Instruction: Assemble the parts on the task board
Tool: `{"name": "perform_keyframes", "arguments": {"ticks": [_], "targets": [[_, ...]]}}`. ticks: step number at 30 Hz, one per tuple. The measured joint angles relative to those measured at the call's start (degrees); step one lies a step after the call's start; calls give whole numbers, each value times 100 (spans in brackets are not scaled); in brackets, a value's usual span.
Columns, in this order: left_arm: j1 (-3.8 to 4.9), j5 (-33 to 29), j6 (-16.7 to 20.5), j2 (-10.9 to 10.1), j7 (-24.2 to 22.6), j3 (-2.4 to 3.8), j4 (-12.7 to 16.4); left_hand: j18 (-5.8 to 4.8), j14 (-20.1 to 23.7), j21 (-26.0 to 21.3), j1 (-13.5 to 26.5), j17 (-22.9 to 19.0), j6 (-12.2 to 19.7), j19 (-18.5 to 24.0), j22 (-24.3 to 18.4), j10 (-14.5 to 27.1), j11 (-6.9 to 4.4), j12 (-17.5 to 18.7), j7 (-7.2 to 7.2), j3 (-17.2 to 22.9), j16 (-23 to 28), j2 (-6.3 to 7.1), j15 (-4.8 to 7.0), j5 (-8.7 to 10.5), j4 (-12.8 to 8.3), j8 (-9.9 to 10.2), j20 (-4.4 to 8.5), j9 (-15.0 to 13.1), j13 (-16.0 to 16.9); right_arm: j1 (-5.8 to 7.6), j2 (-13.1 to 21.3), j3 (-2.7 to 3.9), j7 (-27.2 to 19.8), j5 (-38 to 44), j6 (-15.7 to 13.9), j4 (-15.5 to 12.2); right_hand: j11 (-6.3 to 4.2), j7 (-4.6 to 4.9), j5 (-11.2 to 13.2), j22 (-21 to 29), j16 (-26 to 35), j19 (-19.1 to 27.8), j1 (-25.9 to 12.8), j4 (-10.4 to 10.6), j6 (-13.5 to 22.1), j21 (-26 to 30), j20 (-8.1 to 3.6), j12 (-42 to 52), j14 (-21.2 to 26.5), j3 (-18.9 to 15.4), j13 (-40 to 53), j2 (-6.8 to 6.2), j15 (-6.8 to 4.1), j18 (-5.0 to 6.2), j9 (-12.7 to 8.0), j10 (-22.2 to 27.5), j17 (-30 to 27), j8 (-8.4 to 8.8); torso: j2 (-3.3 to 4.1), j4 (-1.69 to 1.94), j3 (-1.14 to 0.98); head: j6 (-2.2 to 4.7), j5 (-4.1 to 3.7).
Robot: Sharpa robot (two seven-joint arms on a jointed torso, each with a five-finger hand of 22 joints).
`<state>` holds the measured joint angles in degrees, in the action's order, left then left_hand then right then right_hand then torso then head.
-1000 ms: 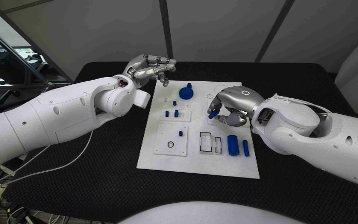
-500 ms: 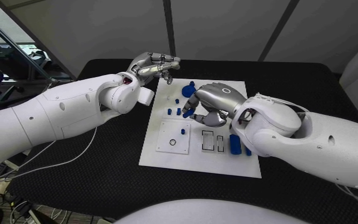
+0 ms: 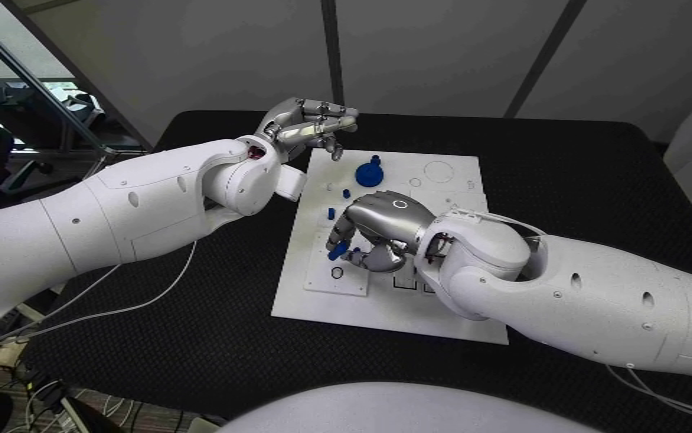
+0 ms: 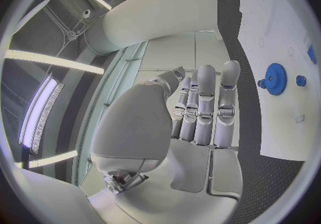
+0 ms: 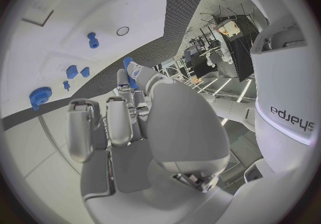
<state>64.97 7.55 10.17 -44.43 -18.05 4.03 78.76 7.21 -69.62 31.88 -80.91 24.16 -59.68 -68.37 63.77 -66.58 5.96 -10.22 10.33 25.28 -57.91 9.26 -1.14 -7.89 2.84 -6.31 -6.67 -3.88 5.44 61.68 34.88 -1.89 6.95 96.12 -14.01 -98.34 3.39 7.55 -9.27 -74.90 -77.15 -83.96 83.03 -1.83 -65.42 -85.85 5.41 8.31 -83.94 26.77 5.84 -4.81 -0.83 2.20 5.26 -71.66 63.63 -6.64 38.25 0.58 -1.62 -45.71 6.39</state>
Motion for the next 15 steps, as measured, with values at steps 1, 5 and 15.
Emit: {"name": "perform_keyframes", "arguments": {"ticks": [1,5,15], "targets": [[0,0,0,2,0,0,-1,0,0,0,0,-6,0,0,0,0,0,-21,0,0,0,0,0,0,0,0,0,0,0,-9,-20,-9,-10,-1,25,29,0,0,0,0,0,0,-22,0,1,0,0,0,0,0,0,-6,0,0,0,0,0,1,0,1,-1,-3,9],[1,0,0,5,0,0,-1,0,0,0,0,-7,0,0,0,0,0,-20,0,0,0,0,0,0,0,0,0,0,0,-33,-91,-32,-37,1,125,134,0,-2,0,0,0,0,-28,0,3,0,0,0,0,0,0,0,0,0,0,0,0,21,2,4,-7,-9,42],[1,0,0,14,0,0,-7,0,0,0,0,-7,0,0,0,0,0,-20,0,0,0,0,0,0,0,0,0,0,-1,-62,-168,-53,-44,98,357,265,0,-9,1,0,0,0,-36,0,13,0,0,0,0,-1,4,-8,0,0,-3,1,-9,45,7,4,-10,-8,92]]}}
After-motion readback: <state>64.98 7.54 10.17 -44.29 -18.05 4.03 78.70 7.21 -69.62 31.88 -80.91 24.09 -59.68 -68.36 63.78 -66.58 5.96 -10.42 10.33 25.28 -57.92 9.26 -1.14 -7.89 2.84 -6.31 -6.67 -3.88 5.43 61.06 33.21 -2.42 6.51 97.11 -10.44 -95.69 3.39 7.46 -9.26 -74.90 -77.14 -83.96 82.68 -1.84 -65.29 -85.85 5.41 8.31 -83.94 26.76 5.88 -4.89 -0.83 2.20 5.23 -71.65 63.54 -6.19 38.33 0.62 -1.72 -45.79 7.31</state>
